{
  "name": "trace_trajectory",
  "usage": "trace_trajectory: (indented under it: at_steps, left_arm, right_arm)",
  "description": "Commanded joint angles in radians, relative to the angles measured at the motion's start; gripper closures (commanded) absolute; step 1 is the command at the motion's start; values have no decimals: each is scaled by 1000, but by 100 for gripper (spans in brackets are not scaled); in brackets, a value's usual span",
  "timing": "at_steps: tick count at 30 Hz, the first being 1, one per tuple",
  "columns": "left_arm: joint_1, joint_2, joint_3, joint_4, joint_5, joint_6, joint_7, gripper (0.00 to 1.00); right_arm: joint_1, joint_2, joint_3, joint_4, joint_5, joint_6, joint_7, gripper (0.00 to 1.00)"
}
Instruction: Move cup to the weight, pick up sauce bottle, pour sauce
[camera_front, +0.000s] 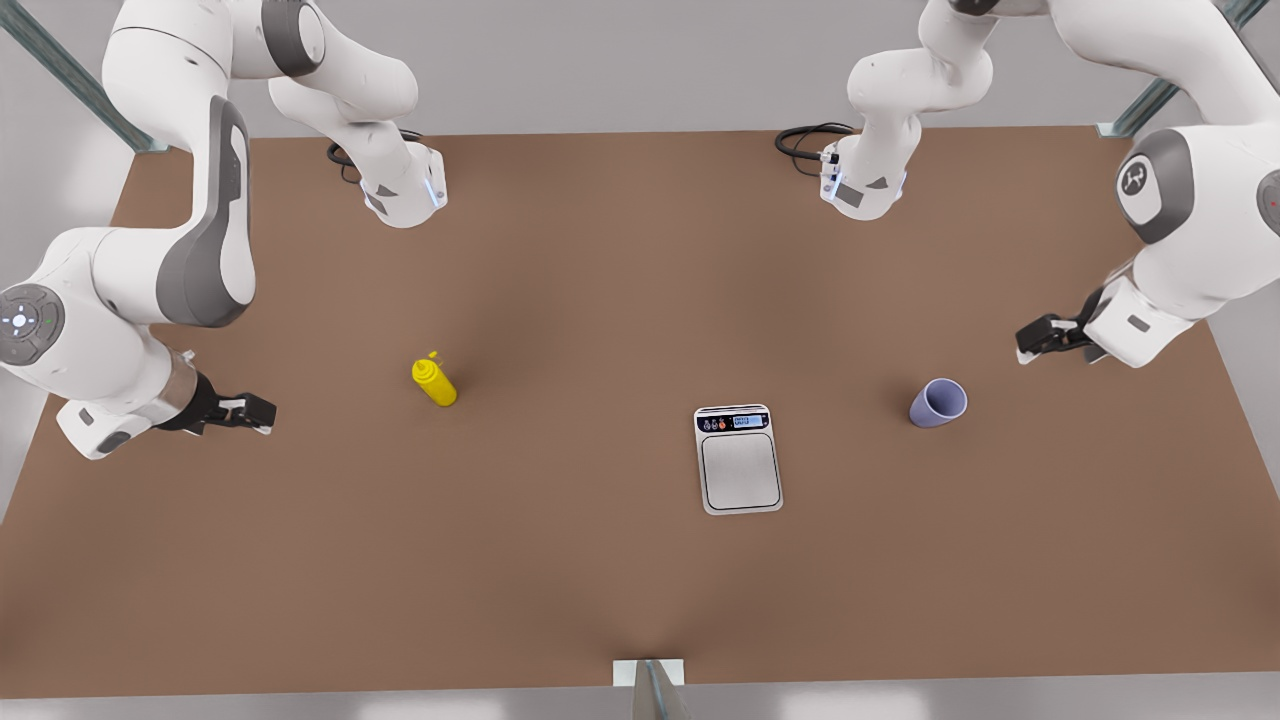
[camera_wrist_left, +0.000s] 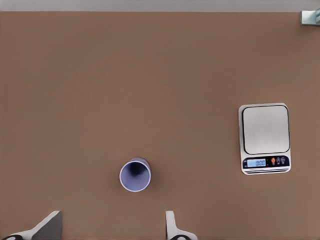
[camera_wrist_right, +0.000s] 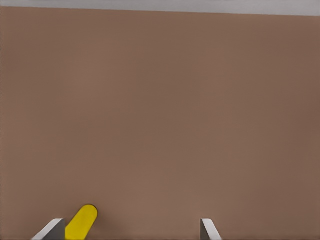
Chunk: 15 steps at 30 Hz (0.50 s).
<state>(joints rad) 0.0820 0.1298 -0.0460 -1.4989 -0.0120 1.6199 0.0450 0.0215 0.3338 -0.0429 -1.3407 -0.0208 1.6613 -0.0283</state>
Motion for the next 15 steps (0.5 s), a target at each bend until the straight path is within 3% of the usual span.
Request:
trace_trajectory:
  at_steps: [1, 9, 15]
  left_arm:
    - [-2, -1, 0, -7, 0, 2, -1, 0]
    - [-2, -68, 0, -371, 1, 284, -2, 0]
    - [-1, 5, 60, -472, 0, 471, 4, 0]
  right_arm:
    - [0, -1, 0, 0, -1, 0, 1, 0]
    - [8, 14, 0, -5, -4, -2, -32, 0]
    - [31, 36, 2, -21, 12, 0, -81, 0]
